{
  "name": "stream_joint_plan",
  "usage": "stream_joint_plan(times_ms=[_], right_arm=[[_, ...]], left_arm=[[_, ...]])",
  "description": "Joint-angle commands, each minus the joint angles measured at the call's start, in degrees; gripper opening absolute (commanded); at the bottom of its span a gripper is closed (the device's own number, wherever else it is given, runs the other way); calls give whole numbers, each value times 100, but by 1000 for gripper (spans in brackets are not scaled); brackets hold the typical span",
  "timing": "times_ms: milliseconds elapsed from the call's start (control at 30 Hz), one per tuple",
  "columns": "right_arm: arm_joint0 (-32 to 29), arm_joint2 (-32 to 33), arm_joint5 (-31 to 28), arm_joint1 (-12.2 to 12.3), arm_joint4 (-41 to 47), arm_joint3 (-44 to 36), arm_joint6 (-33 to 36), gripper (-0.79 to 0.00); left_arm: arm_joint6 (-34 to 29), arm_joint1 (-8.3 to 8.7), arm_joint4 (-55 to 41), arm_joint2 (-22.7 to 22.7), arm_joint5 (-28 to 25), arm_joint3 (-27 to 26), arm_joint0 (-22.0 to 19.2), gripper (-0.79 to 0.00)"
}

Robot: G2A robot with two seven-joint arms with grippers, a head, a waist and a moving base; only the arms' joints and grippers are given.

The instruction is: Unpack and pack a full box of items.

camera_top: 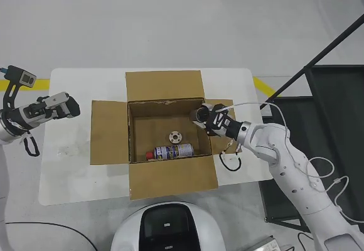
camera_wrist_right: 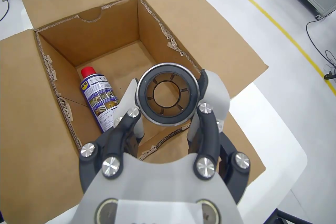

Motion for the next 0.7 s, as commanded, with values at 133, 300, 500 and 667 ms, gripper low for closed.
stream_joint_plan(times_ms=[133,300,500,667], right_arm=[[0,-1,0,0,0,0,0,-785],[185,-271,-213,-34,-35,36,234,-785],[1322,-1419,-407,-308,-54,613,722,-785],[2258,-2432,-322,-655,-219,1336,1002,-785]], left_arm=[[0,0,0,0,0,0,0,0],[0,0,0,0,0,0,0,0],[0,0,0,0,0,0,0,0],[0,0,0,0,0,0,0,0]])
